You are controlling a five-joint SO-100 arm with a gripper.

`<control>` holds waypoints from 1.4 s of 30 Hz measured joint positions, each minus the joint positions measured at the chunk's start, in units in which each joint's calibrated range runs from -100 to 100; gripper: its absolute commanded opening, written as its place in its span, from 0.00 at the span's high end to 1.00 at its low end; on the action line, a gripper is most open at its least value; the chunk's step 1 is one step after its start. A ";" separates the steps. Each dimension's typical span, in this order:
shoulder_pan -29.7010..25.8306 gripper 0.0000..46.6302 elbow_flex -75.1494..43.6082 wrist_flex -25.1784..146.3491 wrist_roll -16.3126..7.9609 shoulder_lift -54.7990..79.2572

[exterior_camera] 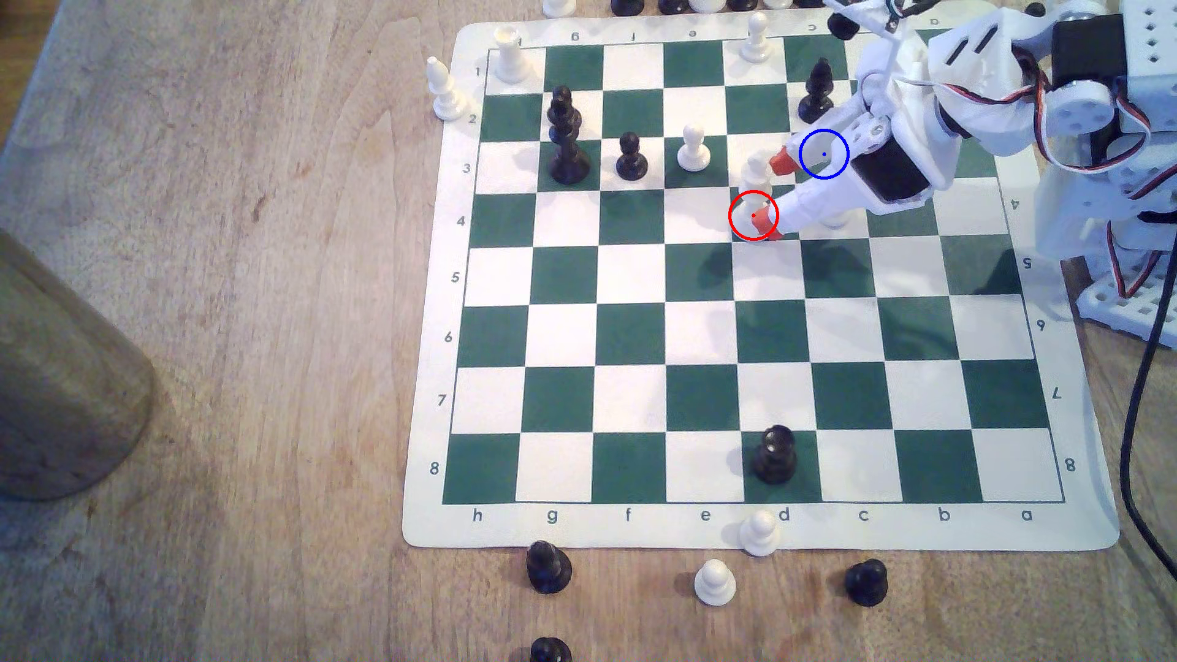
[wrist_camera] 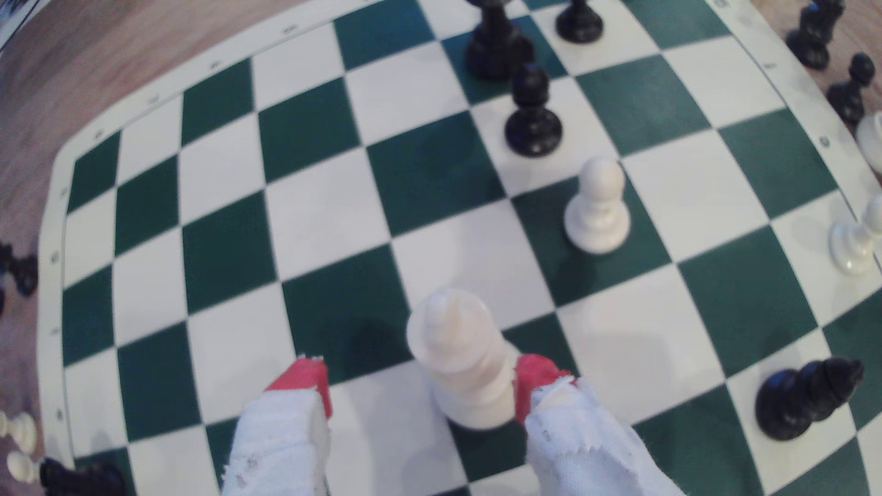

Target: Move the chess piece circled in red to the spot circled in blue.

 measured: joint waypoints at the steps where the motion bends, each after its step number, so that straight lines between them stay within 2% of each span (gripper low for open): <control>1: 0.15 0.55 0.00 -0.48 0.00 0.50; 12: 1.18 0.58 0.00 -7.25 0.29 4.69; 18: 1.18 0.69 0.00 -8.69 0.29 4.86; 25: 1.18 0.71 0.00 -10.04 0.29 6.03; 32: 0.88 0.81 0.00 -11.31 0.29 6.70; 42: -0.88 0.88 0.00 -12.19 -0.10 7.96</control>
